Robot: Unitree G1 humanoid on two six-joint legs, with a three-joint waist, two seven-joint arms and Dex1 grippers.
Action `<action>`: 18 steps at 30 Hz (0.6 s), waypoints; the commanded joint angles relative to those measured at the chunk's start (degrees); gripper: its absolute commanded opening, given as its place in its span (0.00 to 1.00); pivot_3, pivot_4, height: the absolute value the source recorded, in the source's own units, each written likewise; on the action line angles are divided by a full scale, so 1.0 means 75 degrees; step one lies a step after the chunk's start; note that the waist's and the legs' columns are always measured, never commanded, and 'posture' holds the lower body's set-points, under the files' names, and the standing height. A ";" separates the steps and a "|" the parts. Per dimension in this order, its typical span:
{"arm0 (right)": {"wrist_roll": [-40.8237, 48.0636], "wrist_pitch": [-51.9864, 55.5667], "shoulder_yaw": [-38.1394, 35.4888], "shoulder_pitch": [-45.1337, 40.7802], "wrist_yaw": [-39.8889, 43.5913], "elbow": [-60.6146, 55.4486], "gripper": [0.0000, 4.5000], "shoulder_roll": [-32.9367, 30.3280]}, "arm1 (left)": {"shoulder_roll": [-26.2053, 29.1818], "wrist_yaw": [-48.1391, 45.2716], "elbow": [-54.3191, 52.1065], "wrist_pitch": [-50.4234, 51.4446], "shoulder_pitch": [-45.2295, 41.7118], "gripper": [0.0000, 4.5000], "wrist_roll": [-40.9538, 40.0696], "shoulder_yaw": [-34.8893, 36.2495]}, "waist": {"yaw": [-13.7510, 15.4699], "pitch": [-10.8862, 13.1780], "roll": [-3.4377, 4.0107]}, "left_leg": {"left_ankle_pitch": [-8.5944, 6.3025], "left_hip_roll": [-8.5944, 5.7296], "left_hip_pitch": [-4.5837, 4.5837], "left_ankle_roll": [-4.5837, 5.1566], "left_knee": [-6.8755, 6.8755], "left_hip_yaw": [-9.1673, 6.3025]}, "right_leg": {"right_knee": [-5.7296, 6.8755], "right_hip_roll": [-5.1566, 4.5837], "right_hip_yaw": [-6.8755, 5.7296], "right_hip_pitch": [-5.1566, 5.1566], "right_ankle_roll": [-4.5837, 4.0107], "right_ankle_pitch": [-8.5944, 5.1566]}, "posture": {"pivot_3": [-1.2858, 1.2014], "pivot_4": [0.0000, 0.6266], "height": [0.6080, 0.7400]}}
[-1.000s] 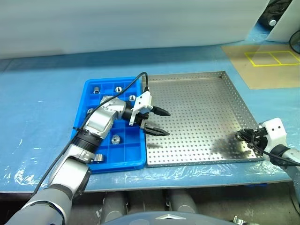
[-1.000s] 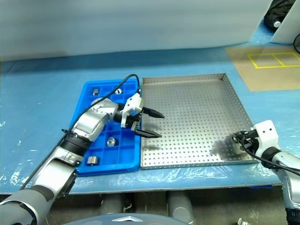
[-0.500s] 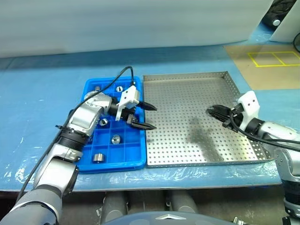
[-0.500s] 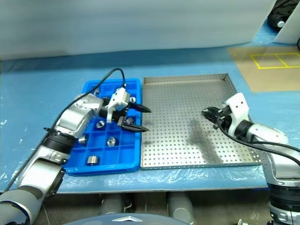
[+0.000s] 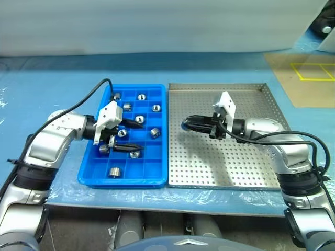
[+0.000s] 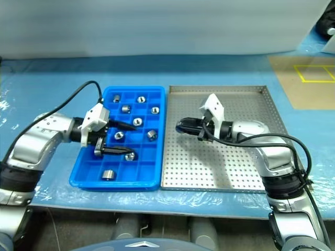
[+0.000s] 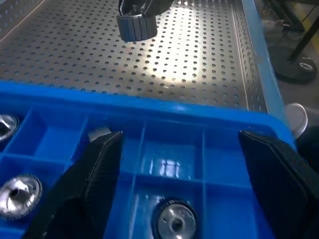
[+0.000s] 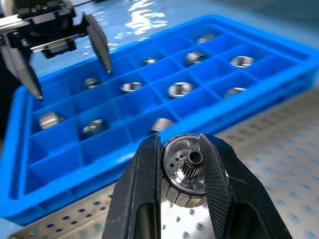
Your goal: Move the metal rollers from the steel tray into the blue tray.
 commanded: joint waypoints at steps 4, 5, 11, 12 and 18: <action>-0.0067 -0.0430 0.0862 -0.0745 0.1470 0.0664 0.17 0.0184 | 0.0508 0.0831 -0.1894 0.0814 0.1242 0.87 -0.0773 0.1160 | 0.0371 0.0003 -0.0004 | 0.0011 0.0002 0.0002 -0.0021 0.0000 -0.0005 | 0.0024 -0.0001 -0.0003 -0.0008 -0.0001 -0.0001 | 0.59 0.24 1.00; -0.0022 -0.0392 0.1009 -0.0831 0.1748 0.0725 0.17 0.0191 | 0.0539 0.0983 -0.2144 0.0919 0.1498 0.87 -0.0854 0.1312 | 0.0454 0.0003 -0.0005 | 0.0014 0.0001 0.0003 -0.0027 0.0000 -0.0006 | 0.0031 -0.0003 -0.0004 -0.0008 -0.0001 -0.0001 | 0.60 0.24 1.00; -0.0210 -0.0520 0.1890 -0.1045 0.3165 0.0968 0.17 0.0081 | 0.0573 0.1757 -0.3264 0.1455 0.2579 0.87 -0.1341 0.2012 | 0.0774 0.0004 -0.0010 | 0.0027 0.0004 0.0006 -0.0049 0.0002 -0.0021 | 0.0054 -0.0005 -0.0008 -0.0013 0.0000 -0.0002 | 0.63 0.24 1.00; -0.0235 -0.0533 0.1937 -0.1057 0.3264 0.1000 0.17 0.0093 | 0.0589 0.1818 -0.3329 0.1489 0.2642 0.87 -0.1395 0.2058 | 0.0808 0.0004 -0.0010 | 0.0029 0.0005 0.0006 -0.0053 0.0001 -0.0024 | 0.0058 -0.0005 -0.0008 -0.0013 0.0000 -0.0003 | 0.64 0.24 1.00; -0.0664 -0.0914 0.2047 -0.1146 0.3240 0.1606 0.17 0.0554 | 0.0660 0.2144 -0.3494 0.1582 0.2791 0.87 -0.1582 0.2138 | 0.0962 0.0003 -0.0011 | 0.0035 0.0005 0.0008 -0.0064 0.0001 -0.0029 | 0.0076 -0.0005 -0.0005 -0.0022 0.0001 -0.0003 | 0.64 0.24 1.00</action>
